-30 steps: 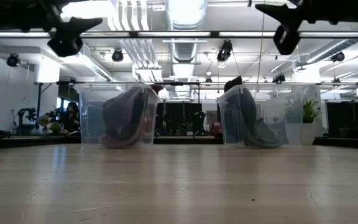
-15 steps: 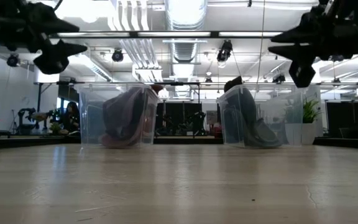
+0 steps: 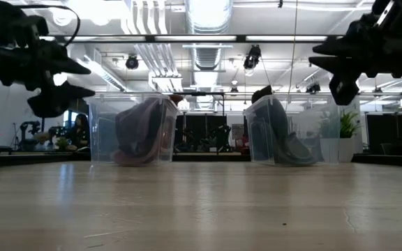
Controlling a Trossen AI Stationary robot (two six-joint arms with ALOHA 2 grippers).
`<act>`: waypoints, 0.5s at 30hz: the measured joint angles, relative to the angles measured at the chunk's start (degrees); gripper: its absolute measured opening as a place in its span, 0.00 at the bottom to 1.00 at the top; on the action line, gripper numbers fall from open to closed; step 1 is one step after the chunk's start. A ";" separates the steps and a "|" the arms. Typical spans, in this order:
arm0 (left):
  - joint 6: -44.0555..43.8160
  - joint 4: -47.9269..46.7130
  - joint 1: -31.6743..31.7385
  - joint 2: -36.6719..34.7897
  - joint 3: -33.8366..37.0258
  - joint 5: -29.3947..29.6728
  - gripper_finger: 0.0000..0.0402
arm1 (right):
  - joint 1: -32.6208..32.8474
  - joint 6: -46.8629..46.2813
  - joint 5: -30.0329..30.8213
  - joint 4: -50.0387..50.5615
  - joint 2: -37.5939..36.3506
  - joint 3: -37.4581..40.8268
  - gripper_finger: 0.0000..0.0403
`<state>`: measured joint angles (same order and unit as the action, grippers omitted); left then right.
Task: Pick & Place hat
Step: Return to Home Position
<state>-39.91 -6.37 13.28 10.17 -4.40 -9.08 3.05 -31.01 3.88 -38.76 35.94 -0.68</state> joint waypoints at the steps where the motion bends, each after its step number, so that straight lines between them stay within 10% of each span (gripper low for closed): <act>1: -0.72 -0.02 0.00 0.00 0.31 0.01 0.50 | 0.01 -2.56 0.00 0.65 -0.15 0.23 0.20; 15: -1.28 2.73 -0.63 -0.77 1.90 0.59 0.50 | 0.04 -12.32 0.18 7.06 0.20 0.19 0.20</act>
<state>-41.19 -3.64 12.65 9.40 -2.50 -8.49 3.09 -43.32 4.06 -31.69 36.14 -0.49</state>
